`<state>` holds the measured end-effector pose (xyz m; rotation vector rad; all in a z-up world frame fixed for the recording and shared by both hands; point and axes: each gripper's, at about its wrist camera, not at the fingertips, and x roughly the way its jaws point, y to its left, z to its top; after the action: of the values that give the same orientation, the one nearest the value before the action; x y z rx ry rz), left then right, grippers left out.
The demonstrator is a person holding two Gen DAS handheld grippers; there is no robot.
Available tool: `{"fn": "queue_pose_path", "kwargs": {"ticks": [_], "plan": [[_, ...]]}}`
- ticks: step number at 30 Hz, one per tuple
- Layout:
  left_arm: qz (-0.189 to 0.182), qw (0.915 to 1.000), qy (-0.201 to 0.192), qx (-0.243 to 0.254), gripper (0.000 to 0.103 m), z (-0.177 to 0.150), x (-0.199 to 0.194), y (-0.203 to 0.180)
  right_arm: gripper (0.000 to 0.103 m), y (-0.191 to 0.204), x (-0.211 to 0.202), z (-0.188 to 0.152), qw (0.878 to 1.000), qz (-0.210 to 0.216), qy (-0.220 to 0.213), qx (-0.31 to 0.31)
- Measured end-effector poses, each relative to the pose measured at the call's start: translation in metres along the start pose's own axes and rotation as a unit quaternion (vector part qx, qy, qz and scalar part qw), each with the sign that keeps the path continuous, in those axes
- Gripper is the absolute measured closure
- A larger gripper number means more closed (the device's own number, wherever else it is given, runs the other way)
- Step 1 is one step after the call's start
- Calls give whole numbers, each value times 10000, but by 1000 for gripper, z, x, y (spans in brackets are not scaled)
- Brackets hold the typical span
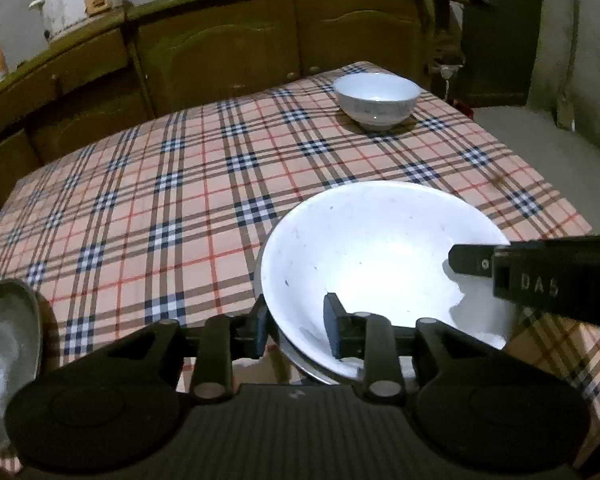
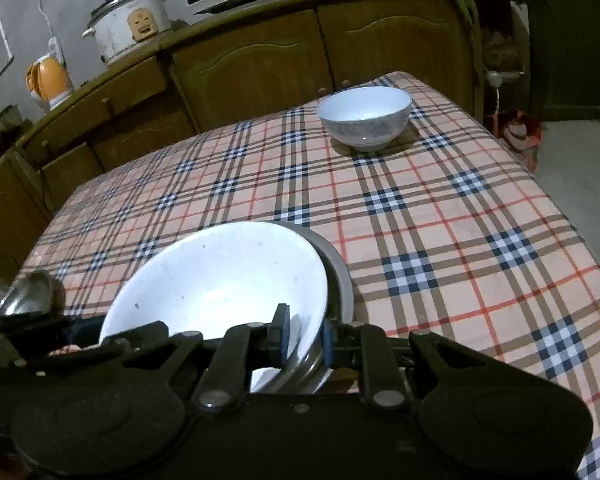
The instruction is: Organize plates and bowls
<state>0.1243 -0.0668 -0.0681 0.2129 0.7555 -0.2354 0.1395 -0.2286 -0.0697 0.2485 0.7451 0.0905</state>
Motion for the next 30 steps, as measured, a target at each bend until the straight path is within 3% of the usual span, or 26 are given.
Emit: {"fn": "queue_pose_path", "kwargs": {"ticks": [11, 20, 24, 26, 30], "plan": [[115, 9996, -78, 229, 64, -3, 6, 0, 85, -1, 0, -1, 10000, -5, -25, 53], [153, 9995, -106, -253, 60, 2, 2, 23, 84, 11, 7, 1, 9989, -294, 25, -369], [128, 9990, -159, -398, 60, 7, -1, 30, 76, 14, 3, 4, 9976, -387, -65, -569], [83, 9986, -166, -486, 59, 9, -2, 33, 57, 16, -1, 6, 9957, -551, -206, -721], [60, 9982, -202, -566, 58, 10, -5, 35, 55, 13, -7, 13, 9952, -528, -338, -752]]}}
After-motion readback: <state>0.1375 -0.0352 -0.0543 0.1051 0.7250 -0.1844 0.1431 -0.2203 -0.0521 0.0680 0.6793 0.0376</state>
